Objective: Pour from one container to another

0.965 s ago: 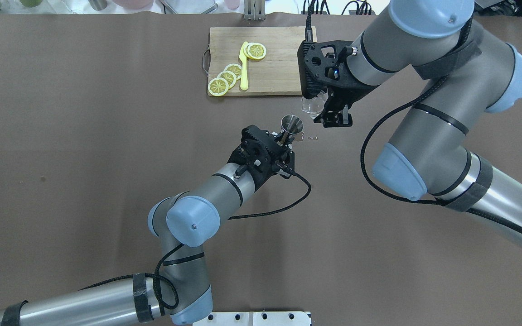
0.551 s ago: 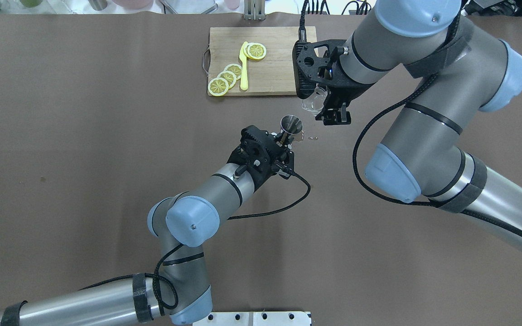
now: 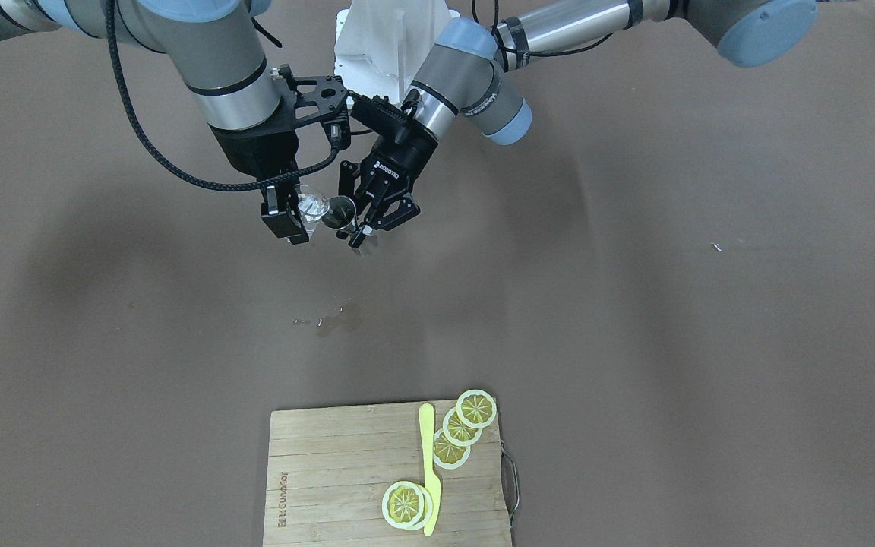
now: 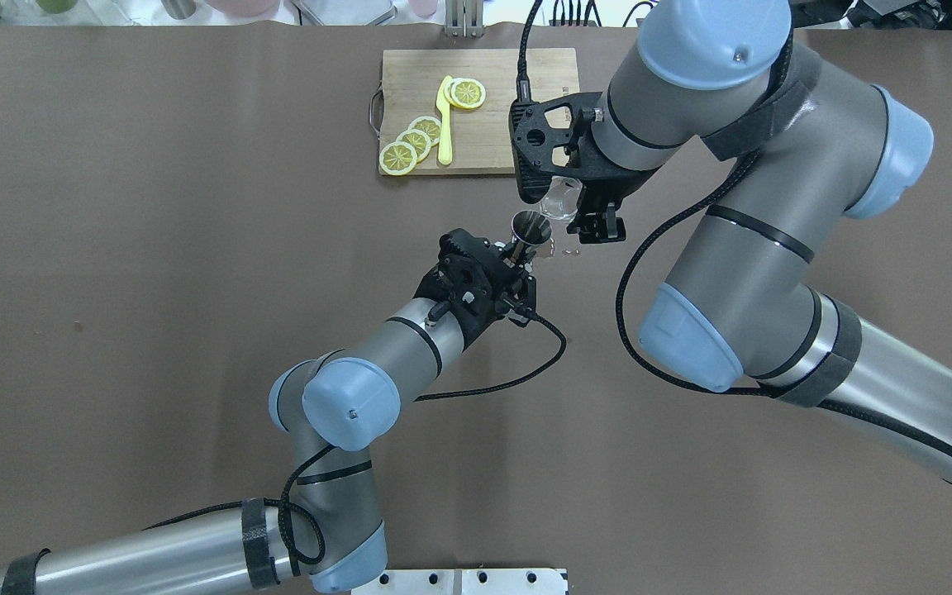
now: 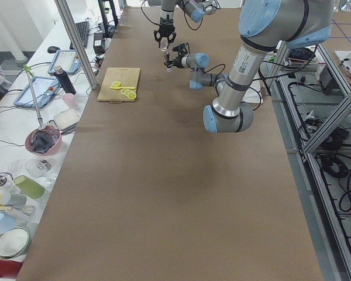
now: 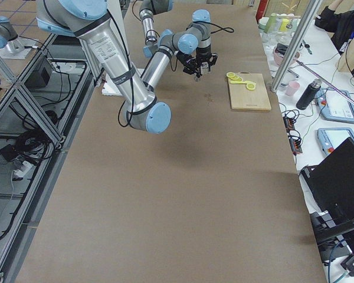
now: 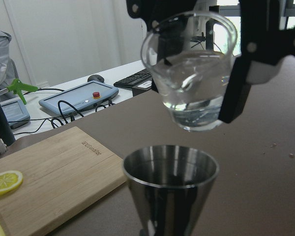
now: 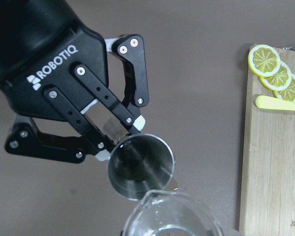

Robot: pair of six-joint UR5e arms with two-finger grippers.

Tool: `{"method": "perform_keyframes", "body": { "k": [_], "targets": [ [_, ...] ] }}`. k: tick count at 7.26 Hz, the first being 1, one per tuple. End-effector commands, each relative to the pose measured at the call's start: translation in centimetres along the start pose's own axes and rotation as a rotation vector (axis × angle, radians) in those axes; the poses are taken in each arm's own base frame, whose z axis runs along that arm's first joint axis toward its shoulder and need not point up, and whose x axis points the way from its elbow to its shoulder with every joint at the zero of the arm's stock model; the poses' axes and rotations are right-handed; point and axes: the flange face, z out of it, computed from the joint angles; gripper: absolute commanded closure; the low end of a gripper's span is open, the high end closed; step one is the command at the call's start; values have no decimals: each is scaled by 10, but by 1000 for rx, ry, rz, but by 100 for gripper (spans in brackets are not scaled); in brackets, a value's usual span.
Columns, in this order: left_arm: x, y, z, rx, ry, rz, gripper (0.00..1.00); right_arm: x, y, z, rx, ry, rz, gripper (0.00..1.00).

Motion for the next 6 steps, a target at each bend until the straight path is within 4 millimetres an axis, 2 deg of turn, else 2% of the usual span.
{"method": "perform_keyframes", "body": {
  "k": [1,3,6],
  "targets": [
    [0,-1,0,3,1,-2,100,2,-4,2,-66,-6,-62,100],
    [0,-1,0,2,2,-2,100,6,-6,0,-127,-17,-110,100],
    [0,-1,-1,4,3,-4,100,23,-28,3,-163,-43,-116,100]
  ]
}}
